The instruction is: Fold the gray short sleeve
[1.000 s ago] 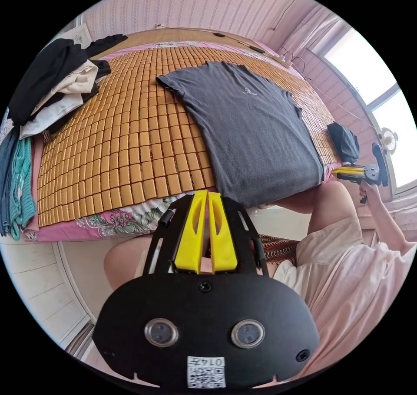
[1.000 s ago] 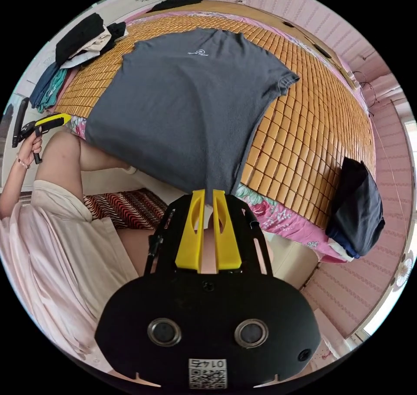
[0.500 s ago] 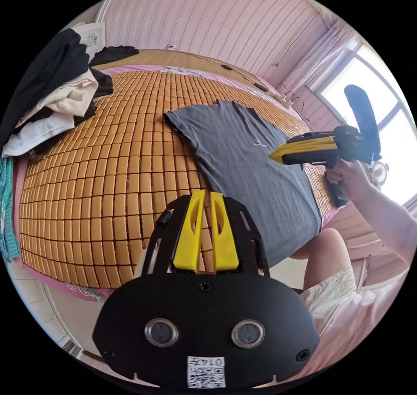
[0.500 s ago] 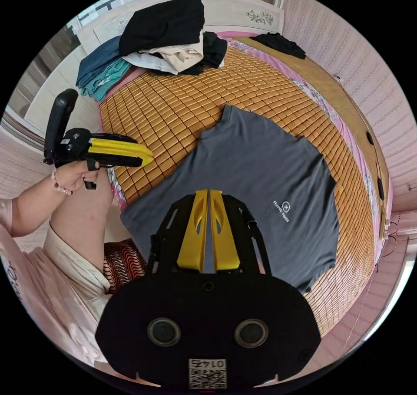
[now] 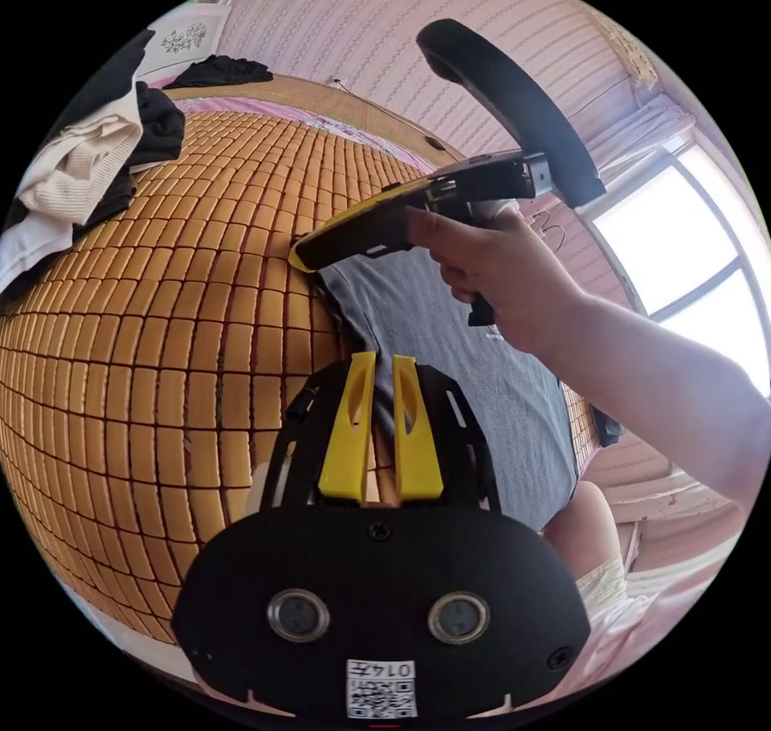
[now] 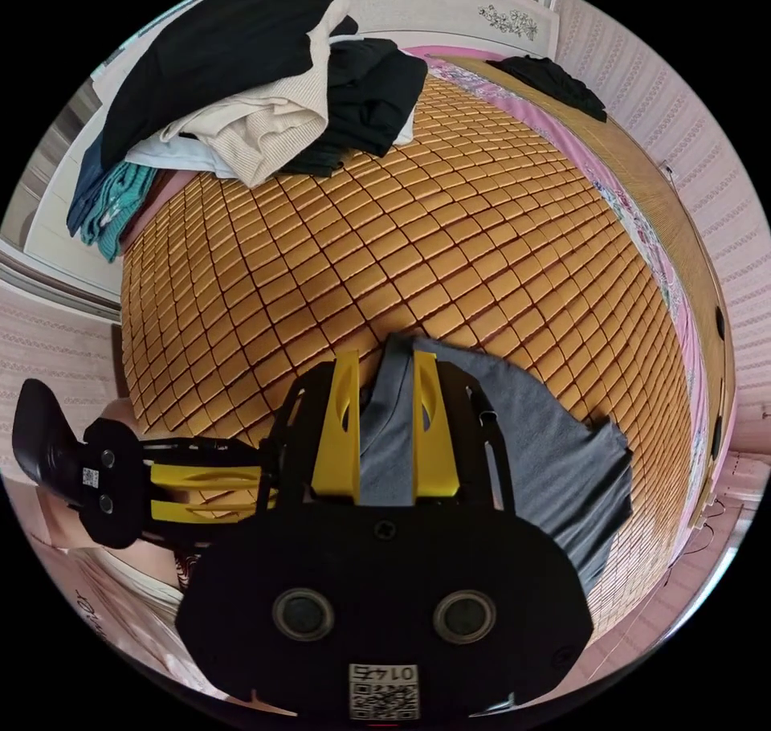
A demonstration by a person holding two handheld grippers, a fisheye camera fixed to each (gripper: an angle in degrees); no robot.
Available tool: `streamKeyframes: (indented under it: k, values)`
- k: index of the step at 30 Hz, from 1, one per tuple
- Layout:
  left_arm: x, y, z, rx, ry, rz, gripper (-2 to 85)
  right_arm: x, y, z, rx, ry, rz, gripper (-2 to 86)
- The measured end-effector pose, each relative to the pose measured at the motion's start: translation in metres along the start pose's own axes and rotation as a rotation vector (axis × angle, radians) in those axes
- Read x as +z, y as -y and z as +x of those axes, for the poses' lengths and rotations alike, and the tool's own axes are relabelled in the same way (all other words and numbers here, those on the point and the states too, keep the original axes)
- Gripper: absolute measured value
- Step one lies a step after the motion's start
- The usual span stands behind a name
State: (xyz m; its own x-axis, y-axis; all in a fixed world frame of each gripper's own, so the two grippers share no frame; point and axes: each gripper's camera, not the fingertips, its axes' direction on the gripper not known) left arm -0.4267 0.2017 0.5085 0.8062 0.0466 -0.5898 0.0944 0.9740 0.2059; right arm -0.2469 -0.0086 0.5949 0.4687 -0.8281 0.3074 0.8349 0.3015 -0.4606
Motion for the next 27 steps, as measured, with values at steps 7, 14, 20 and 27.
streamKeyframes:
  k: [7, 14, 20, 27]
  values:
    - [0.027, -0.008, 0.001, 0.041, 0.047, 0.007, -0.8, 0.001, -0.023, 0.018, 0.104, -0.001, 0.085, 2.5]
    - [0.036, -0.022, 0.045, 0.224, 0.019, 0.082, -0.1, -0.028, -0.133, 0.085, 0.338, 0.109, 0.288, 1.9]
    - [0.068, -0.040, 0.070, 0.309, -0.023, 0.032, 3.5, 0.000, -0.195, 0.113, 0.381, 0.162, 0.189, 5.2]
    - [0.129, -0.037, 0.088, 0.308, 0.008, -0.028, 4.3, 0.011, -0.197, 0.108, 0.351, 0.115, 0.206, 4.9]
